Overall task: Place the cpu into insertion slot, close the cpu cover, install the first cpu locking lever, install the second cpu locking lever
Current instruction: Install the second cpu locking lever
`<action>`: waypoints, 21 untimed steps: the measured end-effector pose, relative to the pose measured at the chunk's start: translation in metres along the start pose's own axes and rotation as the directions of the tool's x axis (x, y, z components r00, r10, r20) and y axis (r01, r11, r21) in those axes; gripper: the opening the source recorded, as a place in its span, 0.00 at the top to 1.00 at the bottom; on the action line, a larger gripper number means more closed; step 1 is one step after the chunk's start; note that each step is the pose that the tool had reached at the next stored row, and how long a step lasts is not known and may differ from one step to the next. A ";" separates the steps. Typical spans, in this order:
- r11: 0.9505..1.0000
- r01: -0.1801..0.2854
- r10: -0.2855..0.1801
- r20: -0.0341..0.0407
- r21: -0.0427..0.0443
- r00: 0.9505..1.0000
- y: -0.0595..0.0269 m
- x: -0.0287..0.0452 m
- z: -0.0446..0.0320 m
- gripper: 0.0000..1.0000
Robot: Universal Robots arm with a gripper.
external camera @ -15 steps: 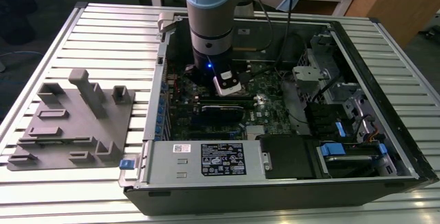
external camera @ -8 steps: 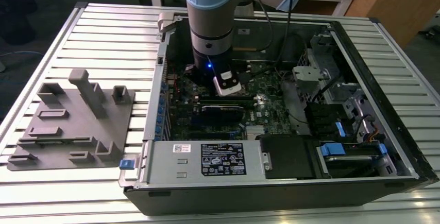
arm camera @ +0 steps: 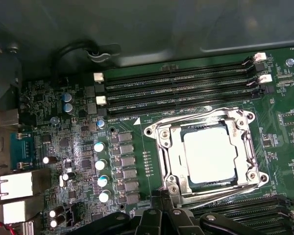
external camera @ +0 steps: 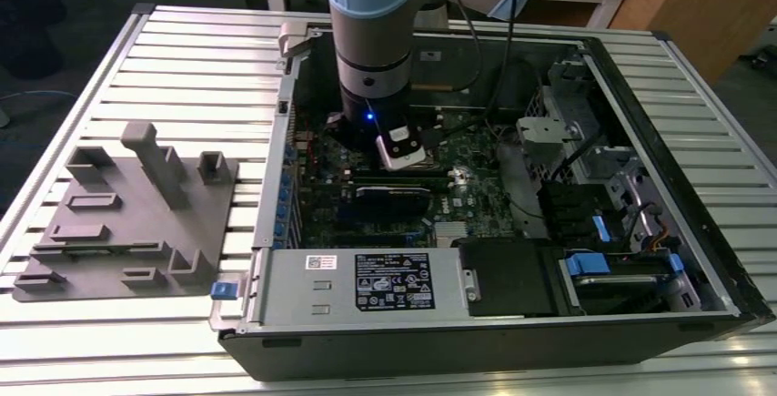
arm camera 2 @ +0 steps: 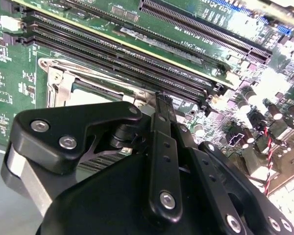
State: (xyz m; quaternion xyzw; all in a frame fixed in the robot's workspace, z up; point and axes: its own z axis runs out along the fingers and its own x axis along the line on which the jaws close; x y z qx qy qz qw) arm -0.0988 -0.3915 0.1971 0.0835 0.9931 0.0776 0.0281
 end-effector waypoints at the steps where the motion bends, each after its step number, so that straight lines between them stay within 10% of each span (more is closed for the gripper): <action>1: 1.000 0.000 0.000 0.000 0.000 1.000 0.0000 0.0000 0.0000 0.89; 21: 1.000 -0.001 0.001 -0.003 -0.001 1.000 0.0038 -0.0061 -0.0221 0.89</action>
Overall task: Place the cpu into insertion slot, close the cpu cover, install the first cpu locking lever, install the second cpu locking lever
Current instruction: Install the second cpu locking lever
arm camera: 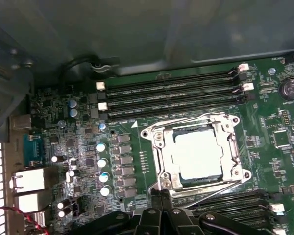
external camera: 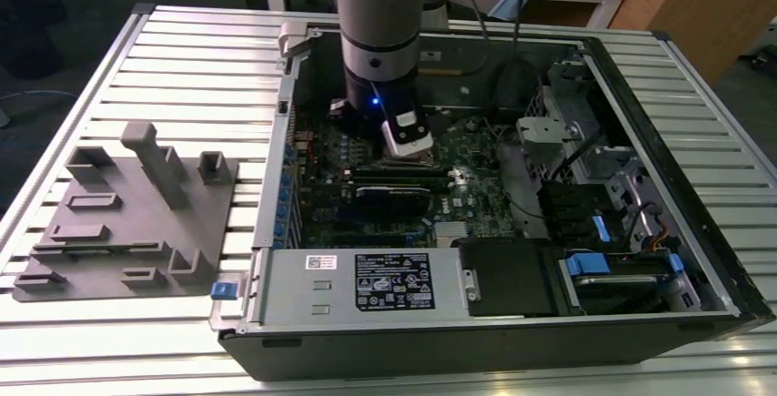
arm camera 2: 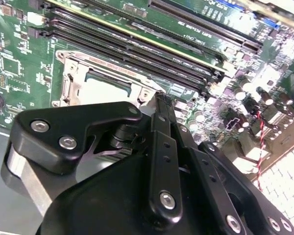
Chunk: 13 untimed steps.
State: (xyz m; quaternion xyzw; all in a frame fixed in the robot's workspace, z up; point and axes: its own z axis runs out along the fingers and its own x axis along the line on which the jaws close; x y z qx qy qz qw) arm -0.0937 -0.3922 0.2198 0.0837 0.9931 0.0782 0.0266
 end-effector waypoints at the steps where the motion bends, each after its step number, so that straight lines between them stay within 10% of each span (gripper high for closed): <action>1: 1.000 0.000 0.000 0.000 -0.001 1.000 0.0000 -0.0012 0.0001 0.89; 13: 1.000 -0.001 0.001 -0.002 -0.011 1.000 -0.0027 -0.0057 -0.0002 0.89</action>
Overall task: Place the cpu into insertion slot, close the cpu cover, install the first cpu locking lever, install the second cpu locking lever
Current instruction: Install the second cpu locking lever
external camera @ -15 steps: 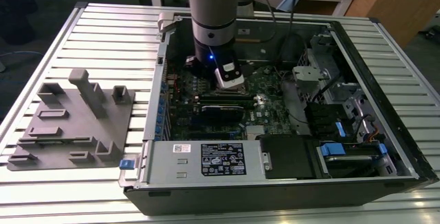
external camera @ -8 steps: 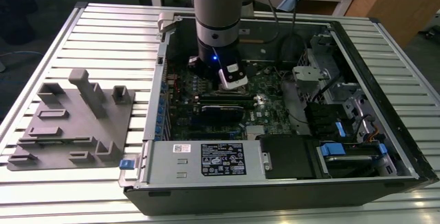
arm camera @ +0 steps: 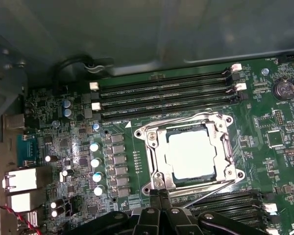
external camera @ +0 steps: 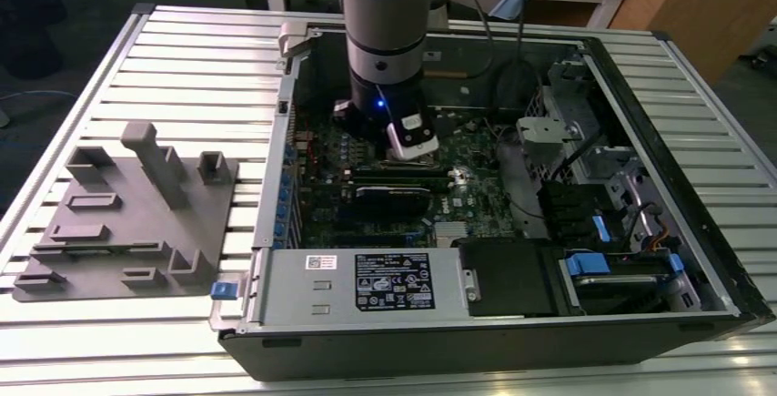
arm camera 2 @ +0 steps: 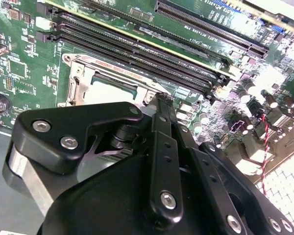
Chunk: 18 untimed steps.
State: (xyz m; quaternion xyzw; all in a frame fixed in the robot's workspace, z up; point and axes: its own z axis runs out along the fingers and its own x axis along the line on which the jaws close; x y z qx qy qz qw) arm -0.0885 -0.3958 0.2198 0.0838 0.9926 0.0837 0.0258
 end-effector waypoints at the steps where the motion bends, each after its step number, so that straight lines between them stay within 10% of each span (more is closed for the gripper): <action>1: 1.000 0.000 0.000 0.000 -0.001 1.000 -0.0006 -0.0003 -0.0001 0.89; 18: 1.000 -0.002 0.002 -0.004 -0.022 1.000 -0.0110 -0.0041 -0.0020 0.89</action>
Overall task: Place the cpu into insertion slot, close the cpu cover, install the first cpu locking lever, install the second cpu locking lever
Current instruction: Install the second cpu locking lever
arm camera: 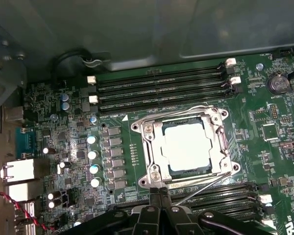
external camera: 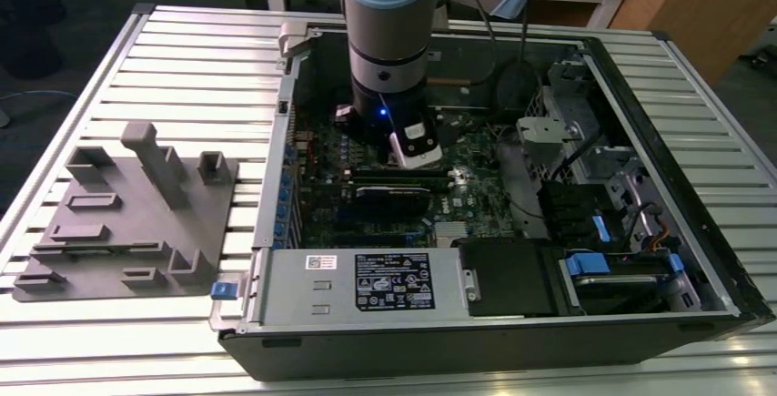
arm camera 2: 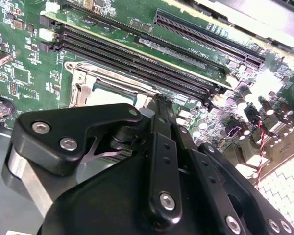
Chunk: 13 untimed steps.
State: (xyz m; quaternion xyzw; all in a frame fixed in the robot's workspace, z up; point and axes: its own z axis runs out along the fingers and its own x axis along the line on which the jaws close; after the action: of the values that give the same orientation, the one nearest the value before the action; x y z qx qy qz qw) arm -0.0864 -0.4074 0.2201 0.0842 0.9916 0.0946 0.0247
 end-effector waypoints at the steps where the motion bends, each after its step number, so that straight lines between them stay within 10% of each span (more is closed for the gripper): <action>1: 1.000 0.000 0.000 0.000 0.000 1.000 0.0001 -0.0001 -0.0009 0.89; 13: 1.000 -0.001 0.001 -0.004 0.001 1.000 0.0050 -0.0010 -0.0258 0.89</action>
State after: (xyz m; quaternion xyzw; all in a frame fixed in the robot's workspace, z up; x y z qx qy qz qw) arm -0.0864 -0.4075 0.2464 0.0843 0.9917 0.0944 0.0226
